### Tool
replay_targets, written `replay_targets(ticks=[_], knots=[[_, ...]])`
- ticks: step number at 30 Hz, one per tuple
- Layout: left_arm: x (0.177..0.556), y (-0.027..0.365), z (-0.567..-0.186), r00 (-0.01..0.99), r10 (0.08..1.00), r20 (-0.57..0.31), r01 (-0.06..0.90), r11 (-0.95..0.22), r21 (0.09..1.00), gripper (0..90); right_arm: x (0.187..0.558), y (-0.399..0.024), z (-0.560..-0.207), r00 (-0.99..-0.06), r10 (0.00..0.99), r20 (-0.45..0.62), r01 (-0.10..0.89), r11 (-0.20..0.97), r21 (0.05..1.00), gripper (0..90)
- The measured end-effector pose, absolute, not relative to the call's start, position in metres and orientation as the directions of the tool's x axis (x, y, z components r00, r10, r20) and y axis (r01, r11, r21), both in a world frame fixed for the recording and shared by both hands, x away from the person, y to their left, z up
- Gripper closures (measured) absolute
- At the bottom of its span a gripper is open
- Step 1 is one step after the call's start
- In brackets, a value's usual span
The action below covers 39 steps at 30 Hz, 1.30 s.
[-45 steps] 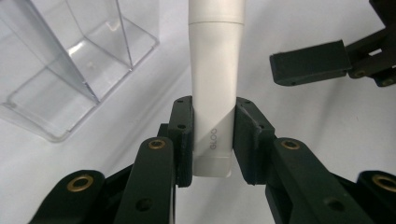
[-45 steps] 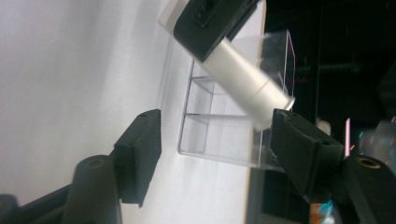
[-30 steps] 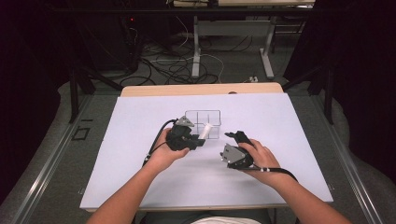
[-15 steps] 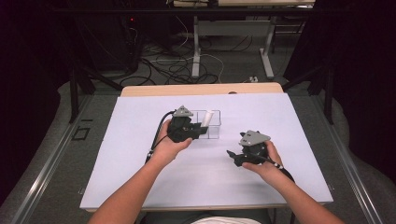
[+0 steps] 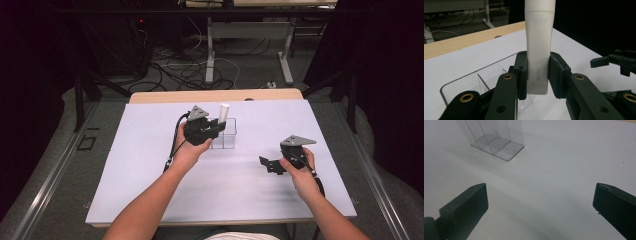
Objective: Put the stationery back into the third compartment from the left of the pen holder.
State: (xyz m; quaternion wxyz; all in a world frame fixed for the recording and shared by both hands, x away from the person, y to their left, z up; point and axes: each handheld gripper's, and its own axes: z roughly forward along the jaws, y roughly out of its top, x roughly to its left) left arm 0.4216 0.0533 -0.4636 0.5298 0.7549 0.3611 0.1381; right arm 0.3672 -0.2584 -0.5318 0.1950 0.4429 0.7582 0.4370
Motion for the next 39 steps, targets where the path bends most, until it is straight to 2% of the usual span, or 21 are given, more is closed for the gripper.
replay_targets(ticks=[11, 19, 28, 39], knots=[[0.430, 0.037, -0.476, 0.654, 0.735, -0.179, 0.391, -0.126, 0.912, 71.3, 0.366, -0.265, -0.532, -0.500, 0.855, 0.133, 0.491, 0.154, 0.857, 0.0], [0.434, 0.028, -0.487, 0.639, 0.747, -0.183, 0.400, -0.120, 0.909, 71.3, 0.366, -0.265, -0.534, -0.512, 0.845, 0.155, 0.501, 0.147, 0.853, 0.0], [0.436, 0.021, -0.500, 0.629, 0.744, -0.224, 0.432, -0.095, 0.897, 71.3, 0.366, -0.264, -0.536, -0.518, 0.838, 0.175, 0.514, 0.141, 0.846, 0.0], [0.440, 0.020, -0.506, 0.633, 0.743, -0.216, 0.437, -0.114, 0.892, 71.4, 0.367, -0.263, -0.537, -0.521, 0.830, 0.198, 0.524, 0.128, 0.842, 0.0]])
